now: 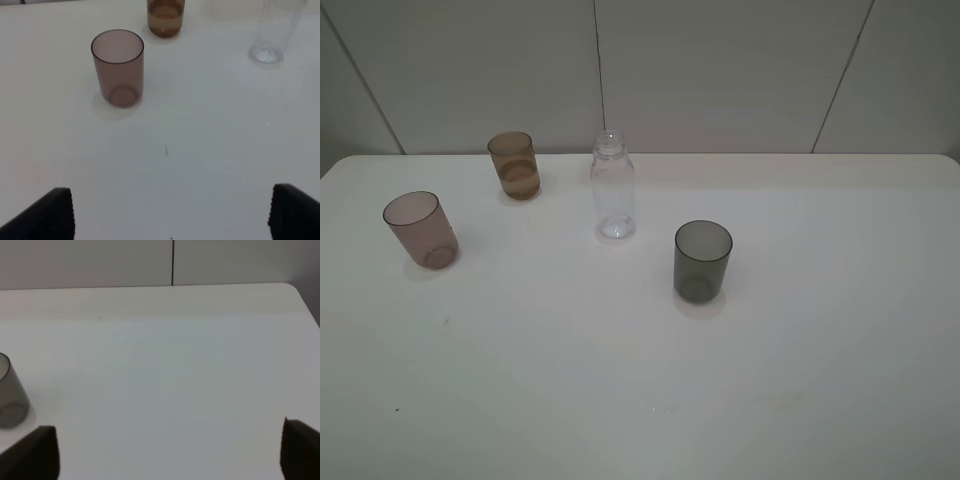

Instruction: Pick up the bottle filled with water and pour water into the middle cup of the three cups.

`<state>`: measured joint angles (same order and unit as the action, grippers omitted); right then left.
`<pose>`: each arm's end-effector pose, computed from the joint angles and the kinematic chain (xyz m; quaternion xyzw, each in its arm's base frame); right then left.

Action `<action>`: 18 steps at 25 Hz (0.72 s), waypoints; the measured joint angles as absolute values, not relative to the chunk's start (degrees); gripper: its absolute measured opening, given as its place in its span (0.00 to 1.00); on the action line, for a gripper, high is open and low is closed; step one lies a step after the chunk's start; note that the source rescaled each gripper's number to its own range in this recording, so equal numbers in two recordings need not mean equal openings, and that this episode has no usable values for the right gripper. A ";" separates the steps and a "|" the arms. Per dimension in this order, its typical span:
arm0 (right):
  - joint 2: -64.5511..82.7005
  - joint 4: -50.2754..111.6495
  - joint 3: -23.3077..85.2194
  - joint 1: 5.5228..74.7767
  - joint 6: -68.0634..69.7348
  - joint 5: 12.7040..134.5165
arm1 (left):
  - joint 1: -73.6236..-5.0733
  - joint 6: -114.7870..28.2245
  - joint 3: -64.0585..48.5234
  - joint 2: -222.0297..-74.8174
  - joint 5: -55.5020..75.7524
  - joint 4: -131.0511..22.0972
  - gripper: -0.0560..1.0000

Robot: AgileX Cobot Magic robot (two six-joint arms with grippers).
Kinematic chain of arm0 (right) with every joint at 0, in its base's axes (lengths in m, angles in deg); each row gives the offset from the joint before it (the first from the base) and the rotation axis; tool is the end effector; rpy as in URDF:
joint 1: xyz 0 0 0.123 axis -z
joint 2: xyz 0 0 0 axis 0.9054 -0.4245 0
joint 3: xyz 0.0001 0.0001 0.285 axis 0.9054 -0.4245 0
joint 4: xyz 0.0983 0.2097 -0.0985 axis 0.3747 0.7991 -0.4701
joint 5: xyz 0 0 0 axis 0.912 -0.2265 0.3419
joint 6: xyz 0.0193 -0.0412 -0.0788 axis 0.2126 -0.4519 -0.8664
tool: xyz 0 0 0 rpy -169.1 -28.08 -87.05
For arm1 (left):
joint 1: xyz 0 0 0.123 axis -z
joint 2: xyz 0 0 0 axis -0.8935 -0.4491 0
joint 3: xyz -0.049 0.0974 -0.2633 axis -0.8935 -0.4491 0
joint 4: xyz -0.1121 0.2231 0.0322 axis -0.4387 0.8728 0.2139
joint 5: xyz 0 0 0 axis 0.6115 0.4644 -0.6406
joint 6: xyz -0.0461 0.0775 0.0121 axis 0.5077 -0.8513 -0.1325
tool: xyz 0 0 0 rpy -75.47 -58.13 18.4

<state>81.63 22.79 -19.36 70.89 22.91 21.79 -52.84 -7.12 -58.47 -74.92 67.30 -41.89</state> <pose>-0.0058 0.0006 0.2827 0.0388 0.8506 -0.0311 0.5234 -0.0066 0.0000 0.2780 0.0626 0.8494 -0.0653 0.5200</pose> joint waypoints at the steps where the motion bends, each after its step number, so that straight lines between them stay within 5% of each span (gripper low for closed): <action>1: 81.63 22.79 -19.36 70.89 22.91 21.79 | -52.84 -7.12 -58.47 -74.92 67.30 -41.91 0.98; 12: 81.63 22.79 -19.36 70.89 22.91 21.79 | -53.45 -7.17 -58.54 -74.92 67.26 -42.01 0.98; 18: 81.63 22.79 -19.36 70.89 22.91 21.79 | -61.06 -7.20 -58.54 -74.92 67.26 -42.06 0.98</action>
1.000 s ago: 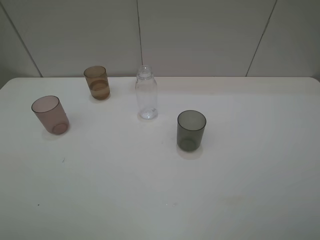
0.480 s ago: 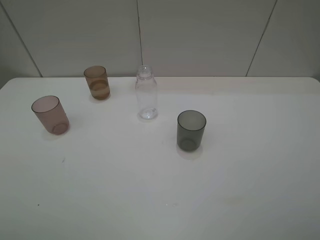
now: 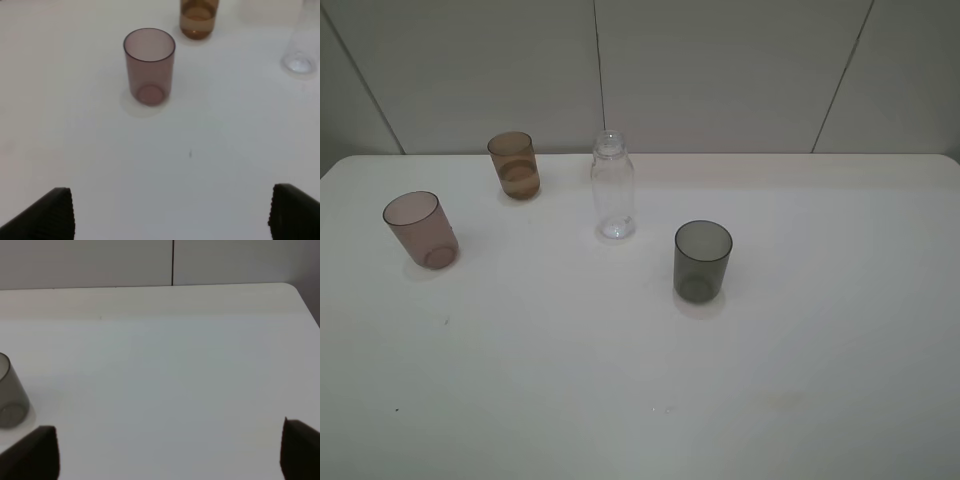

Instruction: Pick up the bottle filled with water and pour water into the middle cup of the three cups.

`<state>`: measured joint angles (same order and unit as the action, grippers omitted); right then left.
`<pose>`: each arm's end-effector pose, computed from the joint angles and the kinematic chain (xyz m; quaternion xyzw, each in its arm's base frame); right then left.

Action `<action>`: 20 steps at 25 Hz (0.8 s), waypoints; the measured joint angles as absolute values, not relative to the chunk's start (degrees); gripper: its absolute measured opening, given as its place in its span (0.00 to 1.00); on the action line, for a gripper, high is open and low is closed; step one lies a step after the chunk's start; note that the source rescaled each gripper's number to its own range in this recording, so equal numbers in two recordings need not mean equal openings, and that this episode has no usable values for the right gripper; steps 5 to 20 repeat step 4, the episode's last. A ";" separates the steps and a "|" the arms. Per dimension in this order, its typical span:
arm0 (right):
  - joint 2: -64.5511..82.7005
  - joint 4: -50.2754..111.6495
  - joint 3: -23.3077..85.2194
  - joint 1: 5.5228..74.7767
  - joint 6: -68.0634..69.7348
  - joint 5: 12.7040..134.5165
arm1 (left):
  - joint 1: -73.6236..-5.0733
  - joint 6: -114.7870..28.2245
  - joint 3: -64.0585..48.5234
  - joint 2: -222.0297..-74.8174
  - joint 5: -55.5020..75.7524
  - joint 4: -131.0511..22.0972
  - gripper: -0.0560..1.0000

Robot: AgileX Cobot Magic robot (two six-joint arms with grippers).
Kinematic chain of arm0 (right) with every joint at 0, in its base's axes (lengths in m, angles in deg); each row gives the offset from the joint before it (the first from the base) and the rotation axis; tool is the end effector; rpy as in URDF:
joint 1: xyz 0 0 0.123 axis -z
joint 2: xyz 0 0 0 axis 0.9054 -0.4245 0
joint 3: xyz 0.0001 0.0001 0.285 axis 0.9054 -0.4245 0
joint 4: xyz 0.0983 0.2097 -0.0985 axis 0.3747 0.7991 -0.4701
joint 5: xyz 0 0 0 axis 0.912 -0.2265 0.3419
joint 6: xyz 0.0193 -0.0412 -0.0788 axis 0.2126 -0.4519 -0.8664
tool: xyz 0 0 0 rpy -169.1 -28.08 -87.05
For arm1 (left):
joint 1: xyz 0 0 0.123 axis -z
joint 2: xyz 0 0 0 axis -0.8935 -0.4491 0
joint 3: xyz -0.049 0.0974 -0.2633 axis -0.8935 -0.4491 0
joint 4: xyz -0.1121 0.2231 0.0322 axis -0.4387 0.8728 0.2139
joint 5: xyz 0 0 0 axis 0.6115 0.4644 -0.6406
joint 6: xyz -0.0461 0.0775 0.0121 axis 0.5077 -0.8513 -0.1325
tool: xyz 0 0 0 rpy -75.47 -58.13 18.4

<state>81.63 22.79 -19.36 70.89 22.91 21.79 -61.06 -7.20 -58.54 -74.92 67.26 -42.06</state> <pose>-0.0058 0.0006 0.2827 0.0388 0.8506 -0.0311 0.5234 -0.0064 -0.0012 0.2777 0.0022 0.8518 -0.0290 0.5230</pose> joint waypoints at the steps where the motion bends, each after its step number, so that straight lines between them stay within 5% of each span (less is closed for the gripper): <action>1: 81.63 22.79 -19.36 70.89 22.91 21.79 | -61.73 -7.20 -58.54 -74.92 67.26 -42.06 0.98; 20: 81.63 22.79 -19.36 70.89 22.91 21.79 | -61.96 -7.20 -58.54 -74.92 67.26 -42.06 0.98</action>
